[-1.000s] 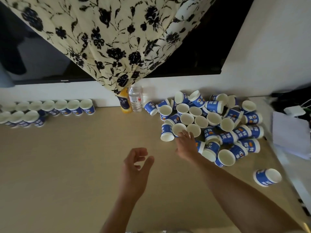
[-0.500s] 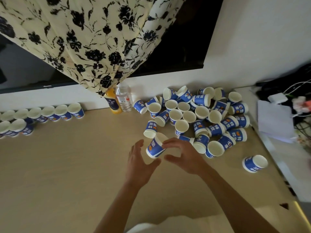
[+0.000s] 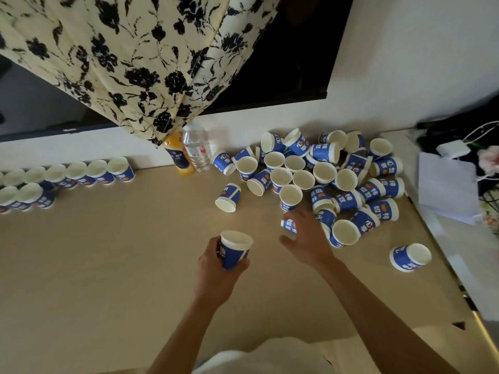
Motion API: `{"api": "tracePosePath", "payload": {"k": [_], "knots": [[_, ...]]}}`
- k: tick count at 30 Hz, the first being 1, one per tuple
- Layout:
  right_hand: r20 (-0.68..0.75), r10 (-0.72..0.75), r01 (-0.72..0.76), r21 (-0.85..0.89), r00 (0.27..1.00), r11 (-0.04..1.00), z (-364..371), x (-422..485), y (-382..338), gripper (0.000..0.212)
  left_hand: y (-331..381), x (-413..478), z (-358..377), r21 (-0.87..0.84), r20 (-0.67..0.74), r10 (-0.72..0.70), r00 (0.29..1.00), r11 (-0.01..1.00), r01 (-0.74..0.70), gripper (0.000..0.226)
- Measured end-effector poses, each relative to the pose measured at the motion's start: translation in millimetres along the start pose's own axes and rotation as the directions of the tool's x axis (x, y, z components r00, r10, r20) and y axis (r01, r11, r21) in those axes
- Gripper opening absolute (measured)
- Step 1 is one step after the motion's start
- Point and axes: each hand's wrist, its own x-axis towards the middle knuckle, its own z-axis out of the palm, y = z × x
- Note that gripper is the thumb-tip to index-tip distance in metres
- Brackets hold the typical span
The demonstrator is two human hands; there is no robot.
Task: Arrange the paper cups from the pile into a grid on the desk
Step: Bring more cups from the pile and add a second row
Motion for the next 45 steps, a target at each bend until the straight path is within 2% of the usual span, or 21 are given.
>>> {"api": "tracePosePath", "payload": {"k": [2, 3, 8, 11, 14, 17, 23, 27, 29, 33, 36, 38, 42, 45], "knots": [[0.067, 0.104, -0.071, -0.373, 0.992, 0.925, 13, 15, 20, 0.06, -4, -4, -3, -0.011, -0.025, -0.03, 0.999, 0.999, 0.03, 0.05], [0.083, 0.128, -0.076, -0.459, 0.988, 0.885, 19, 20, 28, 0.063, -5, -5, -4, -0.014, -0.037, -0.04, 0.999, 0.999, 0.039, 0.05], [0.029, 0.053, -0.022, -0.639, 0.998, 0.769, 41, 32, 49, 0.056, -13, -13, -8, -0.049, -0.102, -0.055, 0.993, 0.998, 0.05, 0.051], [0.107, -0.019, 0.085, -0.659, 0.994, 0.747, 49, 33, 48, 0.056, -18, -16, -10, -0.061, -0.109, -0.061, 0.992, 0.997, 0.055, 0.052], [0.272, -0.125, 0.264, -0.568, 0.954, 0.78, 59, 29, 48, 0.061, -20, -20, -10, -0.088, -0.12, -0.076, 0.99, 0.994, 0.065, 0.051], [0.314, -0.2, 0.329, -0.441, 0.928, 0.835, 61, 24, 50, 0.061, -21, -22, -8, -0.089, -0.13, -0.075, 0.989, 0.994, 0.064, 0.051], [0.257, -0.127, 0.188, -0.229, 0.958, 0.955, 66, 4, 61, 0.085, -20, -24, -4, -0.109, -0.135, -0.109, 0.985, 0.99, 0.095, 0.049], [0.23, -0.036, 0.061, -0.1, 0.973, 0.993, 70, -5, 64, 0.076, -19, -29, 0, -0.111, -0.133, -0.114, 0.985, 0.989, 0.1, 0.047], [0.187, -0.043, 0.045, -0.008, 0.981, 0.999, 68, -7, 61, 0.07, -19, -32, 0, -0.121, -0.144, -0.122, 0.982, 0.987, 0.105, 0.046], [0.088, -0.039, 0.02, 0.205, 0.995, 0.979, 61, -13, 46, 0.064, -25, -39, -3, -0.142, -0.167, -0.135, 0.977, 0.983, 0.112, 0.044], [0.079, -0.007, -0.02, 0.335, 0.997, 0.942, 55, -22, 25, 0.075, -30, -43, -9, -0.163, -0.177, -0.145, 0.974, 0.98, 0.116, 0.046], [0.081, 0.066, -0.094, 0.431, 0.995, 0.897, 53, -28, 9, 0.077, -34, -44, -15, -0.19, -0.186, -0.153, 0.971, 0.975, 0.117, 0.047], [0.077, 0.199, -0.208, 0.555, 0.977, 0.806, 56, -40, -23, 0.065, -44, -49, -33, -0.238, -0.223, -0.153, 0.963, 0.966, 0.098, 0.047], [0.036, 0.225, -0.2, 0.607, 0.974, 0.769, 60, -49, -57, 0.067, -49, -60, -58, -0.257, -0.276, -0.142, 0.951, 0.964, 0.069, 0.047]]}}
